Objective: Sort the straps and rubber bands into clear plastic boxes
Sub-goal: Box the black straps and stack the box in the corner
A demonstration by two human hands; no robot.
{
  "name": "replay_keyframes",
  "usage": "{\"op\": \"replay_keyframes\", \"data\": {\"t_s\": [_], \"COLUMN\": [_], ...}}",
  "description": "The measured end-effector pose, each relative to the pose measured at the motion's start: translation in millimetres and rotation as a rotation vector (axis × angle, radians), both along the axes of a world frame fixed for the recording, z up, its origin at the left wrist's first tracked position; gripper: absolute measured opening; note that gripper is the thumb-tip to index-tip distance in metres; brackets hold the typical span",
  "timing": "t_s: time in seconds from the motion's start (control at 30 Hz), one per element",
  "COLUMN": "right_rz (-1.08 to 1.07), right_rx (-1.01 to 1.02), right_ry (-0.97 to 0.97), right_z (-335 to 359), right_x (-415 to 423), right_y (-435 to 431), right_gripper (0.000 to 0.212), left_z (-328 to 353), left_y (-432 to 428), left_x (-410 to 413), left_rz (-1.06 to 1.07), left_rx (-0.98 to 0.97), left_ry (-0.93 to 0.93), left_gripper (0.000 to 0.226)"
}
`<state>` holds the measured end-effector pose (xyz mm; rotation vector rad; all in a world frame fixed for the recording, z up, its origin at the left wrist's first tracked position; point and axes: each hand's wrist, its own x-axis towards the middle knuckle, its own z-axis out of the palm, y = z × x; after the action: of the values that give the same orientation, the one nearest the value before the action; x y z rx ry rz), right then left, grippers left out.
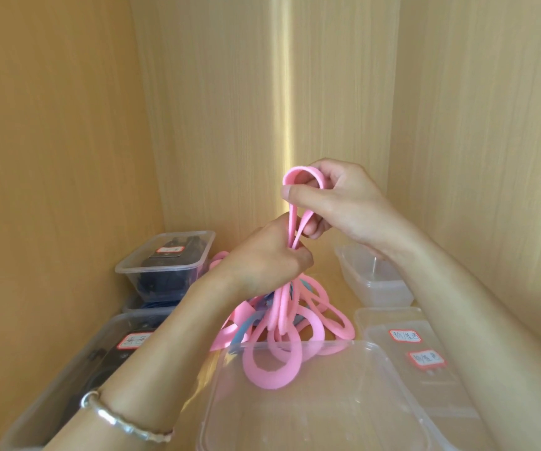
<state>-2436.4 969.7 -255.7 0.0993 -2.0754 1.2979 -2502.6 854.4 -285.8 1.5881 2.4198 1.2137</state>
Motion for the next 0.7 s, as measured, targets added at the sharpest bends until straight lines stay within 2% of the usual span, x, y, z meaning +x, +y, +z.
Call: {"op": "replay_keyframes", "data": {"t_s": [0.13, 0.2, 0.33, 0.47, 0.57, 0.6, 0.63, 0.7], "right_rz": [-0.081, -0.098, -0.081, -0.111, -0.122, -0.132, -0.147, -0.177], "right_rx": [-0.061, -0.097, -0.101, -0.058, -0.085, -0.094, -0.098, -0.099], "right_ry": [0.102, 0.132, 0.112, 0.114, 0.154, 0.17, 0.186, 0.211], "right_z": [1.2, 1.1, 0.4, 1.6, 3.8, 4.5, 5.2, 6.2], "right_x": [-1.9, -2.1, -1.0, 0.1, 2.1, 3.0, 4.2, 6.0], "right_y": [3.8, 5.9, 8.8, 13.8, 19.1, 20.9, 22.4, 25.6], "right_gripper": [0.011, 0.012, 0.024, 0.032, 0.031, 0.03, 0.028, 0.026], "left_z": [1.4, 2.4, 2.6, 3.8, 11.6, 14.4, 17.3, 21.2], "left_y": [-0.3, -0.5, -1.2, -4.2, -11.7, -15.4, -19.8, -29.3], "left_x": [1.7, 3.7, 5.2, -2.1, -7.4, -8.3, -9.1, -13.3], "left_rz": [-0.008, -0.002, -0.029, -0.058, -0.042, -0.037, -0.035, -0.011], "left_rx": [0.013, 0.012, 0.044, -0.007, -0.077, -0.101, -0.127, -0.176], "left_ry": [-0.036, -0.033, -0.041, -0.07, -0.119, -0.12, -0.117, -0.095], "left_gripper": [0.028, 0.026, 0.018, 0.016, 0.063, 0.068, 0.065, 0.043]}}
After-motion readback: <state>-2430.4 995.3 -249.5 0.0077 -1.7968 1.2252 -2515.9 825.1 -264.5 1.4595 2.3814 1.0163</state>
